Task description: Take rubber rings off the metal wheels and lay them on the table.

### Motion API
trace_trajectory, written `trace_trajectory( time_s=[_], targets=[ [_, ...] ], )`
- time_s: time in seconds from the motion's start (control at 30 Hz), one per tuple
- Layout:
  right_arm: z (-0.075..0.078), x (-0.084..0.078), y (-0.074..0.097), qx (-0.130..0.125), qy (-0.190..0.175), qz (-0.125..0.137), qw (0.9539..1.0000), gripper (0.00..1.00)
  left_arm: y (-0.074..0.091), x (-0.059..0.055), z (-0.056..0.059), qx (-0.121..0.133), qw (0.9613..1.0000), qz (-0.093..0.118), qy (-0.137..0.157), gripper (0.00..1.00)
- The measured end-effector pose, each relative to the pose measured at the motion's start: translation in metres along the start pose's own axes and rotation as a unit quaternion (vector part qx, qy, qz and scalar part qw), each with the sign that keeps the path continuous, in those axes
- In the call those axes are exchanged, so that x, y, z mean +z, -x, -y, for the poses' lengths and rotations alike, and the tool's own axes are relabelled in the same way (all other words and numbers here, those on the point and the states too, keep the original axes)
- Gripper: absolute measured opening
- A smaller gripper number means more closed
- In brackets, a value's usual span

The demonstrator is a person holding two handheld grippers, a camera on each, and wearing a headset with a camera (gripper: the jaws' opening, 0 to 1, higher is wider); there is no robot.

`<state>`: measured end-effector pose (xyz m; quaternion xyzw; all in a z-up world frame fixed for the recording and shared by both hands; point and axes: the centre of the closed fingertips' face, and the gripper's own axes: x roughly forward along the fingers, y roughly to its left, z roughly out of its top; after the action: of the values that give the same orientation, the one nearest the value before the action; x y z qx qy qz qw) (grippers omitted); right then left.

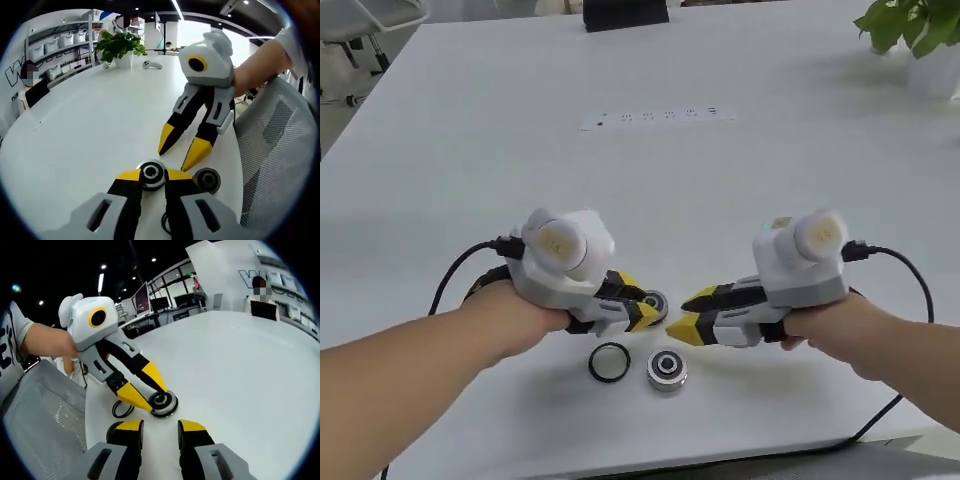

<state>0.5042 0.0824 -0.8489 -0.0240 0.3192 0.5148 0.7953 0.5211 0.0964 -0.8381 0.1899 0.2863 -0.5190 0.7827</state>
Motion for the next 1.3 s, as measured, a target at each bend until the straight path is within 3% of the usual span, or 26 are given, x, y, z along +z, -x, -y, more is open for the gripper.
trace_trajectory(
  time_s=[0.13,0.5,0.87,1.17,1.3],
  targets=[
    [-0.002,0.002,-0.002,0.0,0.006,0.0,1.0,0.25,0.0,0.0,-0.004,0.01,0.9999,0.001,0.011,0.08],
    [0.0,0.01,-0.005,-0.01,0.024,0.004,0.9997,0.27,0.0,-0.001,-0.005,0.015,0.9999,0.002,0.003,0.07],
    [-0.004,0.014,-0.022,-0.024,0.089,-0.011,0.9956,0.31,-0.001,-0.001,-0.005,0.021,0.9997,0.004,0.008,0.07],
    [-0.001,0.011,-0.031,-0.04,0.105,-0.022,0.9934,0.31,-0.001,-0.001,-0.005,0.024,0.9996,0.007,0.011,0.07],
    [0.003,0.011,-0.027,-0.044,0.109,-0.022,0.9928,0.25,0.0,-0.001,-0.005,0.025,0.9996,0.009,0.013,0.07]
  ],
)
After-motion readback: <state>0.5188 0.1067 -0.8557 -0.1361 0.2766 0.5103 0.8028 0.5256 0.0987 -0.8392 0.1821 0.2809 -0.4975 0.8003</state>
